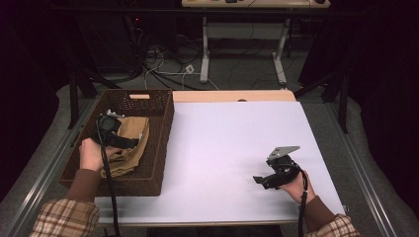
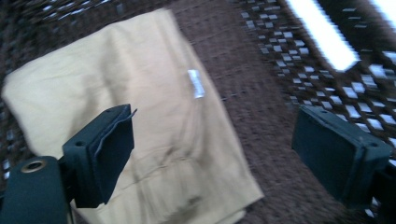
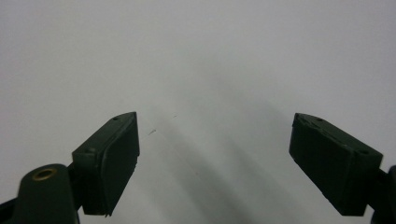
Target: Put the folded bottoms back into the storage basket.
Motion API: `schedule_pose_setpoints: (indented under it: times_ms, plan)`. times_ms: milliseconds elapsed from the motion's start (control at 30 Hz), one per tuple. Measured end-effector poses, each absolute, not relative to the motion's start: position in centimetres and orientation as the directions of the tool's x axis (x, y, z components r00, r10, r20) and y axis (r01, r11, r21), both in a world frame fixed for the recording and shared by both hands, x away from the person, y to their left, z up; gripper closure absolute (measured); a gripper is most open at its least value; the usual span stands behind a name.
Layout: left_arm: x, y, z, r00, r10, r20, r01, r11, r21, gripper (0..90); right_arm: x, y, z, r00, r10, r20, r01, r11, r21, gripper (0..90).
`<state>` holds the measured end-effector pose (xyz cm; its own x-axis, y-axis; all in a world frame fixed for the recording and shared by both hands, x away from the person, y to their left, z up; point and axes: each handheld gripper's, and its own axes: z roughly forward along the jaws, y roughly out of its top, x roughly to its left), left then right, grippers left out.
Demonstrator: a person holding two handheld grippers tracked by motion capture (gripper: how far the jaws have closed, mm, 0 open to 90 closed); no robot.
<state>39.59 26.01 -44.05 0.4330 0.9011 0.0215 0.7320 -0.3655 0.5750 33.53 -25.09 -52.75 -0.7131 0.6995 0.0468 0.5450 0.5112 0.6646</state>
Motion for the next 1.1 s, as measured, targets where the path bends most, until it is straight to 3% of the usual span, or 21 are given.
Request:
schedule_pose_setpoints:
  times_ms: [400,1100]
  plan:
    - [37.1,22.8,-43.6,0.544,0.839,0.023,0.657,-0.443,0.61,7.3,33.3,-25.2,-52.4,-0.725,0.687,0.046,0.543,0.53,0.651,15.4]
    - [33.3,20.5,-43.0,0.614,0.788,0.039,0.572,-0.478,0.666,0.2,32.4,-25.6,-51.6,-0.734,0.676,0.061,0.54,0.528,0.655,11.5]
